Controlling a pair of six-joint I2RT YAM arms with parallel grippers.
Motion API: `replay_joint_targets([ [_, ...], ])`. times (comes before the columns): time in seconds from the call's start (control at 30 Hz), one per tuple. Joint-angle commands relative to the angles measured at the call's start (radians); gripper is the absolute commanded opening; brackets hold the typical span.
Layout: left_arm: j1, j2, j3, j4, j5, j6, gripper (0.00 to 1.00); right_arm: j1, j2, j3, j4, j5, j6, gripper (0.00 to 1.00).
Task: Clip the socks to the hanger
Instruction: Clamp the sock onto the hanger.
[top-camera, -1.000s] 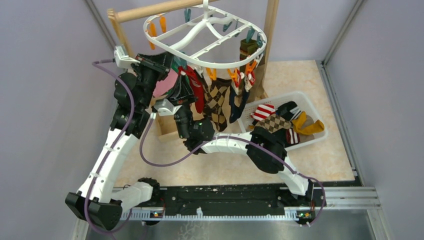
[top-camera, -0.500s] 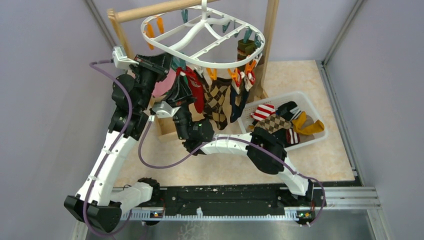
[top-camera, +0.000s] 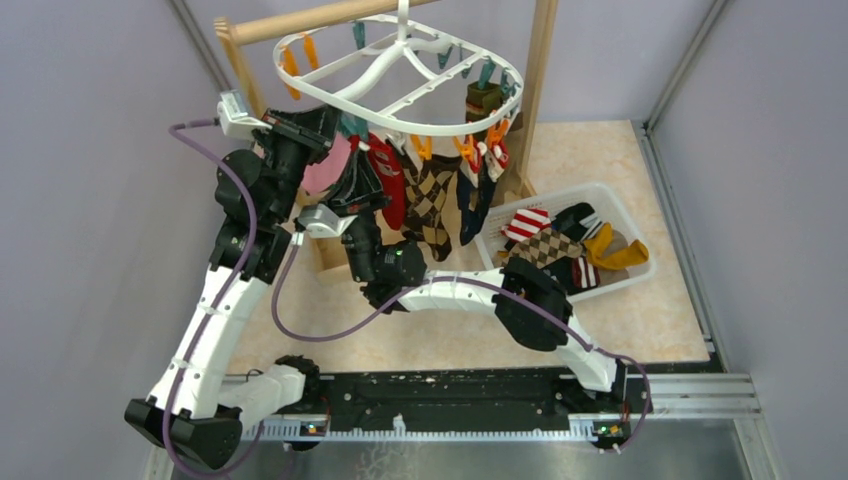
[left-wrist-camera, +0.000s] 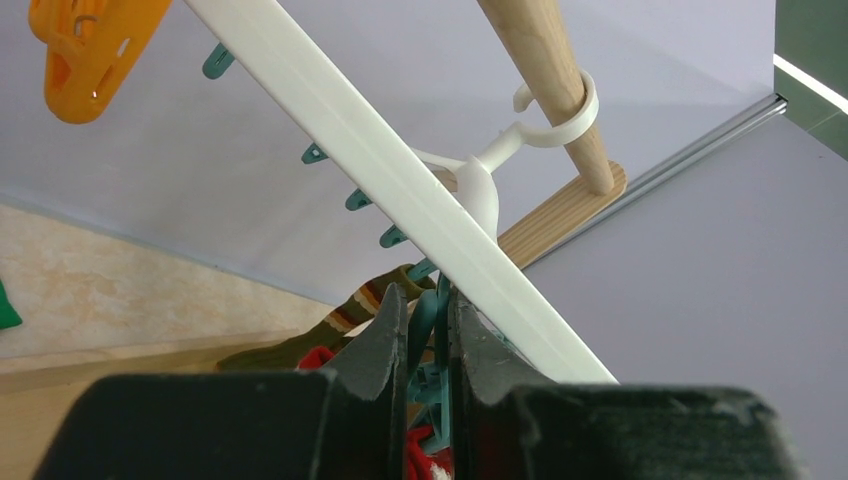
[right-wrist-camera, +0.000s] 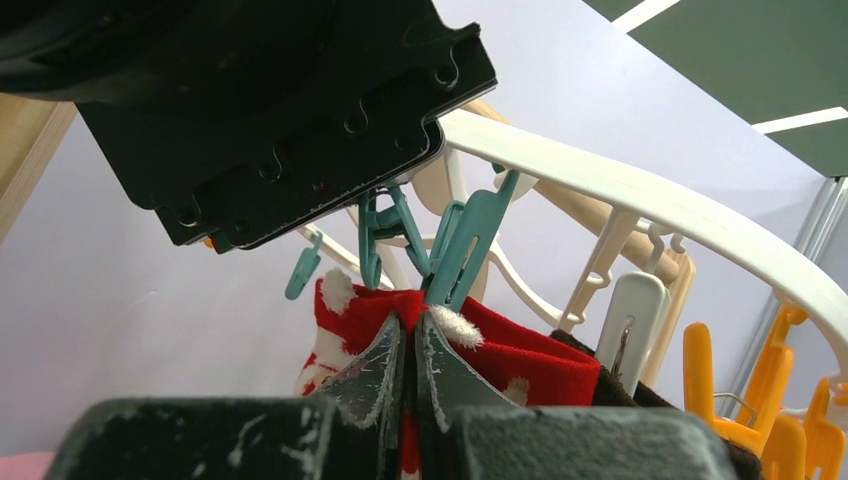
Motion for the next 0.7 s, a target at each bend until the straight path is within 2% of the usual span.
replay_joint_targets([
  [0.0,-0.036,0.057,-0.047,-0.086,-0.021,-0.012,0.0,0.067,0.01,0.103,0.193,-0.028,-0.143,0.0],
  [0.33,-0.049,0.071,-0.044,-0.094,-0.02,-0.023,0.0,0.079,0.01,0.073,0.184,-0.077,-0.091,0.0],
  [0.67,-0.059,0.076,-0.047,-0.11,-0.029,-0.029,0.0,0.079,0.01,0.115,0.17,-0.095,-0.075,0.0],
])
